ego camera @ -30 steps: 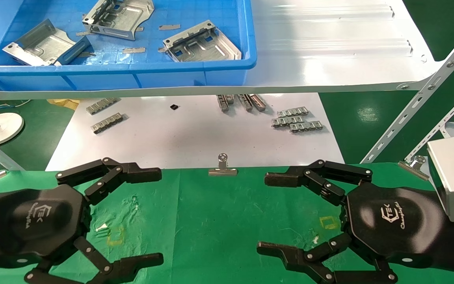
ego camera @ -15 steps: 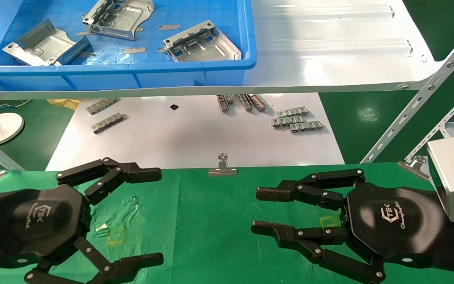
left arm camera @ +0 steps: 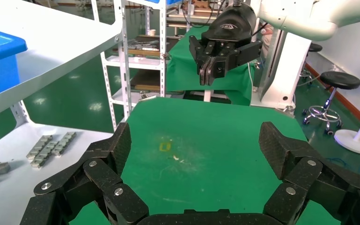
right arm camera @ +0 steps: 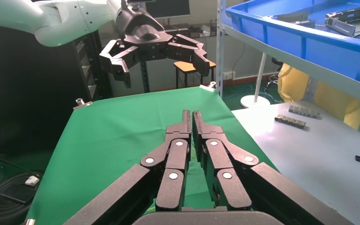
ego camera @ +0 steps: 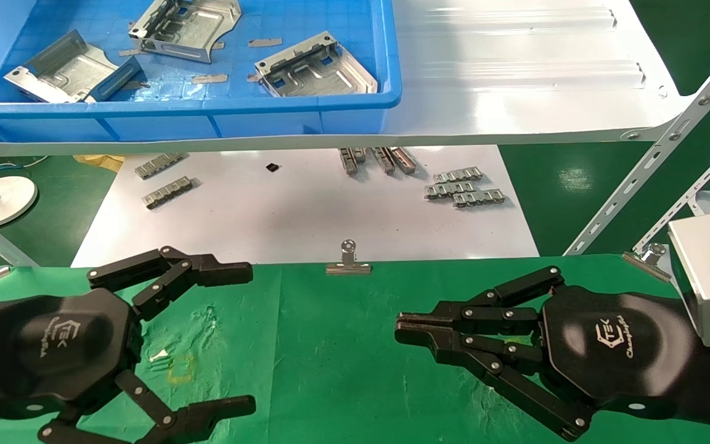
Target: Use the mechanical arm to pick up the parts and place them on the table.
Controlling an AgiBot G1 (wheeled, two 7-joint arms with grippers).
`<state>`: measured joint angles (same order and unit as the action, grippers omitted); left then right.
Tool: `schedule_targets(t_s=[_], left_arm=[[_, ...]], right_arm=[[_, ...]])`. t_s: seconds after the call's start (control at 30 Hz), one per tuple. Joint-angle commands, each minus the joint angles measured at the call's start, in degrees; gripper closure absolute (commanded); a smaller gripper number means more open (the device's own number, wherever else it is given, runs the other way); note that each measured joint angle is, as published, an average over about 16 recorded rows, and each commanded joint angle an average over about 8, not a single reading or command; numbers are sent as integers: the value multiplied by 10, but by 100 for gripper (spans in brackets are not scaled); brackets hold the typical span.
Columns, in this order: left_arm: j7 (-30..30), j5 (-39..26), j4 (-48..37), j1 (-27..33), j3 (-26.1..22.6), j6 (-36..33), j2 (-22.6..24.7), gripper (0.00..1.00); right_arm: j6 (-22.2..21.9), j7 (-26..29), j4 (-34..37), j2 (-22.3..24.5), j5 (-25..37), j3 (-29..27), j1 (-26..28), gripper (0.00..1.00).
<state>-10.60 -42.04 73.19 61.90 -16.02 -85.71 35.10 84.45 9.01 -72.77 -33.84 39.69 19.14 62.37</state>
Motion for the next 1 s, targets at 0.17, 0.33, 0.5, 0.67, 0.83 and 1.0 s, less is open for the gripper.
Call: schedule_targets(t_s=[0.17, 0.33, 0.5, 0.67, 0.83, 1.0], left_arm=[[1, -1, 1, 3, 1, 1, -1, 0], [1, -11, -3, 42, 7, 9, -3, 0], [-8, -66, -56, 155, -3, 32, 18, 0], [-7, -170, -185, 301, -44, 63, 77, 0], [9, -273, -353, 427, -89, 116, 147, 0], [30, -345, -499, 505, -118, 209, 210, 0]], right_arm=[[0, 0, 0, 0, 0, 0, 0, 100], [0, 0, 0, 0, 0, 0, 0, 100], [0, 0, 0, 0, 0, 0, 0, 100], [0, 0, 0, 0, 0, 0, 0, 100], [0, 0, 0, 0, 0, 0, 0, 99], [0, 0, 0, 0, 0, 0, 0, 51]])
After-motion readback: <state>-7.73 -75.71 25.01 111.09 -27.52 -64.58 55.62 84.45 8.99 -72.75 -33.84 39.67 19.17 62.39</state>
